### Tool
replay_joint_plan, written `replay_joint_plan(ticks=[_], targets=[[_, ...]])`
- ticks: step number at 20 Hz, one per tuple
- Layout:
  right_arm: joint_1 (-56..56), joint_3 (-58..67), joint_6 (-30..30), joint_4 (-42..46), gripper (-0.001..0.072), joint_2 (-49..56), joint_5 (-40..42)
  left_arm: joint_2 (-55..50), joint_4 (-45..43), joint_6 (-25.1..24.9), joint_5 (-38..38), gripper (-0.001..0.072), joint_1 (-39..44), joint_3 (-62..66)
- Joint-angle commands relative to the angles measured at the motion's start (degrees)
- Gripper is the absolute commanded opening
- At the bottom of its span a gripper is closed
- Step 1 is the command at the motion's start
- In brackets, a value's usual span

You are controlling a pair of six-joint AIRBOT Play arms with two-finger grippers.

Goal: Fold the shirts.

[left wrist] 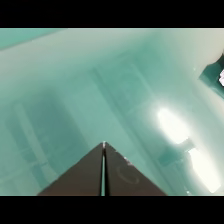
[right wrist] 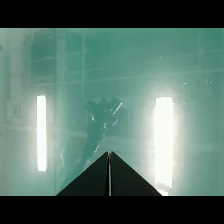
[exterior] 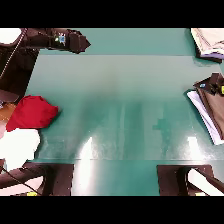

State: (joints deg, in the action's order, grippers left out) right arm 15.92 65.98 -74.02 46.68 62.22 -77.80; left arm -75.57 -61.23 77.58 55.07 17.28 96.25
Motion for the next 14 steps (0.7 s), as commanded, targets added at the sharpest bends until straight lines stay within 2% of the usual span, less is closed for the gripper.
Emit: replay_joint_plan(ticks=[1, 14], targets=[[-0.1, 0.0, 0.0, 0.0, 0.0018, 0.0, -0.2, 0.0, 0.0, 0.0, -0.6, 0.0026, 0.0, 0.0], [-0.1, 0.0, 0.0, 0.0, 0.0019, 0.0, -2.7, 0.0, 0.3, 0.0, -1.7, 0.0026, 0.0, 0.0]])
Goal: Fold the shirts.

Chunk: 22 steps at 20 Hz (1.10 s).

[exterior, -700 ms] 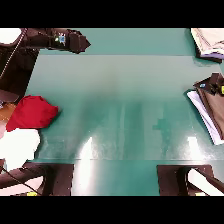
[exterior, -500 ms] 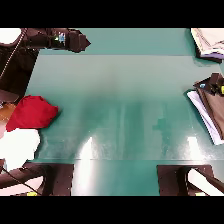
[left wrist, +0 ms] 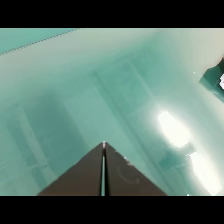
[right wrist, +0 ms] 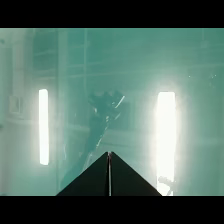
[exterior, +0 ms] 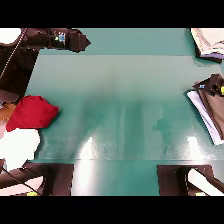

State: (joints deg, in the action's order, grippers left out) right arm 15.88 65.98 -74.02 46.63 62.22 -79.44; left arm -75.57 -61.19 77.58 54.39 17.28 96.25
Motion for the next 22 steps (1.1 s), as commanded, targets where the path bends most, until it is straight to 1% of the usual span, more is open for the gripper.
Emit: replay_joint_plan(ticks=[1, 3, 5, 6, 8, 10, 12, 14, 18, 19, 20, 21, 22], targets=[[0.0, 0.0, 0.0, 0.0, 0.0018, 0.0, -1.2, 0.0, 0.2, 0.1, -2.9, 0.0026, 0.0, 0.0], [0.0, 0.0, 0.0, 0.0, 0.0019, 0.0, -1.2, 1.2, -0.2, 1.7, -1.6, 0.0027, -2.1, 0.0], [0.0, 0.0, 0.0, 0.1, 0.0018, 0.0, -1.7, 4.0, -3.6, 2.4, 3.7, 0.0027, -7.4, 0.0], [0.0, 0.0, 0.1, 0.1, 0.0019, 0.0, -2.0, 5.5, -7.3, 3.6, 7.4, 0.0027, -10.7, 0.0], [0.0, 0.0, 0.1, 0.0, 0.0019, 0.0, -1.9, 7.3, -15.8, 3.7, 16.9, 0.0038, -16.9, -0.2], [0.0, 0.0, 0.1, 0.0, 0.0019, 0.0, -1.5, 7.5, -21.2, 3.7, 24.8, 0.0038, -22.8, -2.2], [-0.1, 0.0, 0.1, 0.0, 0.0018, 0.0, -1.5, 7.5, -21.3, 5.0, 25.3, 0.0037, -27.7, -7.5], [0.0, 0.0, 0.1, 0.0, 0.0018, 0.0, -1.6, 7.4, -21.3, 4.9, 23.5, 0.0038, -30.2, -14.8], [0.0, 0.0, 0.1, 0.0, 0.0019, 0.0, -1.5, 7.2, -21.3, 4.3, 17.7, 0.0039, -30.8, -28.9], [0.0, 0.0, 0.1, 0.0, 0.0018, 0.0, -1.5, 7.2, -21.3, 3.9, 16.9, 0.004, -30.8, -30.4], [0.0, 0.0, 0.1, 0.0, 0.0018, 0.0, -1.4, 7.2, -21.3, 2.4, 16.6, 0.004, -30.8, -30.8], [-0.1, 0.0, 0.1, 0.0, 0.0019, 0.0, -1.2, 7.4, -21.3, 1.2, 16.4, 0.0383, -30.8, -30.8], [-0.1, 0.0, 0.1, 0.0, 0.0019, 0.0, -1.1, 7.5, -21.1, 3.3, 15.3, 0.0715, -30.8, -30.7]])
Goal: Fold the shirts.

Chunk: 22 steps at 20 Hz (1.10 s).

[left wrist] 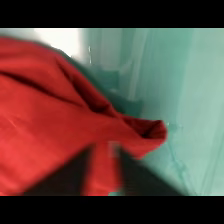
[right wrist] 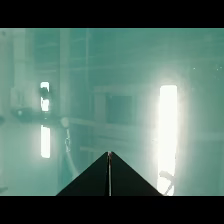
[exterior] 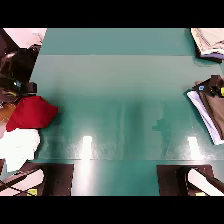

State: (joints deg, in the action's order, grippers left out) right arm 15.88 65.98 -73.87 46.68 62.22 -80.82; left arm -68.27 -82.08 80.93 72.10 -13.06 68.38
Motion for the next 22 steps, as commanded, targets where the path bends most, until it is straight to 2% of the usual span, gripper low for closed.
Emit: replay_joint_plan(ticks=[1, 4, 6, 11, 12, 13, 14, 18, 22], targets=[[0.0, 0.0, 0.0, 0.0, 0.0019, 0.0, 0.3, 0.2, -0.3, 0.2, -3.9, 0.072, -0.4, -2.7], [-0.1, 0.0, 0.0, 0.0, 0.0018, 0.0, -0.2, 0.0, -1.3, 0.1, -2.8, 0.072, -0.4, -3.1], [-0.1, 0.0, 0.0, 0.0, 0.0019, 0.0, -0.2, -0.2, -5.2, 0.4, -3.1, 0.072, -0.4, -5.6], [-0.1, 0.0, 0.0, 0.0, 0.0019, 0.0, -0.1, -0.2, -8.1, 1.9, -8.9, 0.0716, -0.4, -15.3], [-0.1, 0.0, 0.0, 0.0, 0.0018, 0.0, -0.1, -0.2, -8.4, 2.9, -9.0, 0.055, -0.4, -15.3], [-0.1, 0.0, 0.0, -0.1, 0.0018, 0.0, 0.1, -0.1, -8.4, 2.9, -8.5, 0.023, -0.4, -14.8], [-0.1, 0.0, 0.0, -0.2, 0.0018, 0.0, 0.4, 0.1, -8.4, 2.8, -8.5, 0.0039, -0.4, -14.1], [-0.1, 1.7, -0.1, -0.7, 0.0018, 0.0, 0.7, 2.4, -7.3, 3.3, -3.7, 0.0025, 0.7, -4.2], [-0.2, 11.1, 0.0, -3.1, 0.0018, 0.0, 1.6, 9.2, -5.2, 3.1, 2.0, 0.0025, 10.2, 14.8]])
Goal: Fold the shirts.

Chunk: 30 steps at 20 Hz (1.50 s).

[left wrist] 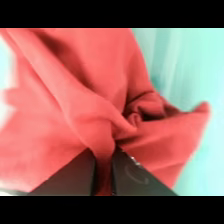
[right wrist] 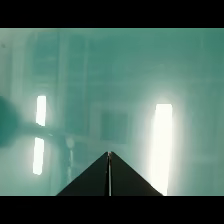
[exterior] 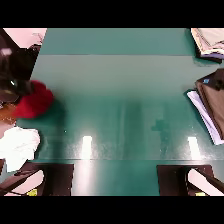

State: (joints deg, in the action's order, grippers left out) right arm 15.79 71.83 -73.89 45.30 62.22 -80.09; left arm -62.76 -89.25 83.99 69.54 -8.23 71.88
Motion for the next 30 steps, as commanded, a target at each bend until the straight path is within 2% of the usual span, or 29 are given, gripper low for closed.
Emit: replay_joint_plan(ticks=[1, 3, 5, 9, 12, 16, 17, 19, 21, 26, 30], targets=[[-0.1, 7.6, 0.0, -2.2, 0.0018, 0.0, 1.5, 4.3, 3.5, 0.0, 7.0, 0.0025, 8.8, 16.6], [-0.1, 12.0, 0.0, -2.2, 0.0019, 0.0, 2.8, 4.4, 5.9, 0.0, 10.5, 0.0025, 17.0, 26.9], [-0.1, 15.4, 0.0, -2.2, 0.0018, 0.0, 3.6, 4.4, 6.7, -0.3, 10.7, 0.0025, 24.7, 33.0], [-0.1, 18.8, 0.0, -2.2, 0.0018, 0.0, 3.6, 2.4, 7.4, -3.0, 8.4, 0.0025, 38.2, 35.2], [-0.1, 18.8, 0.0, -2.2, 0.0019, 0.0, 3.1, -4.2, 10.6, -5.2, 8.4, 0.0026, 42.9, 35.2], [-0.1, 18.8, 0.0, -2.2, 0.0018, 0.0, 1.1, -17.9, 24.1, -6.4, 5.8, 0.0026, 43.7, 35.2], [-0.1, 18.8, 0.0, -2.2, 0.0018, 0.0, 0.8, -21.4, 26.4, -6.4, 4.8, 0.0063, 43.7, 35.2], [-0.1, 18.8, 0.0, -2.2, 0.0018, 0.0, 0.7, -26.5, 27.5, -6.4, 4.4, 0.072, 43.5, 35.2], [-0.1, 18.8, 0.0, -2.1, 0.0018, 0.0, 0.6, -27.5, 27.2, -6.4, 6.4, 0.0607, 41.3, 35.2], [-0.1, 18.8, 0.0, -2.0, 0.0019, 0.0, 0.6, -21.5, 24.4, -5.9, 14.9, 0.0606, 25.9, 32.0], [-0.1, 18.8, 0.0, -2.0, 0.0018, 0.0, 0.6, -14.7, 24.4, -7.2, 11.8, 0.0606, 14.0, 12.4]])
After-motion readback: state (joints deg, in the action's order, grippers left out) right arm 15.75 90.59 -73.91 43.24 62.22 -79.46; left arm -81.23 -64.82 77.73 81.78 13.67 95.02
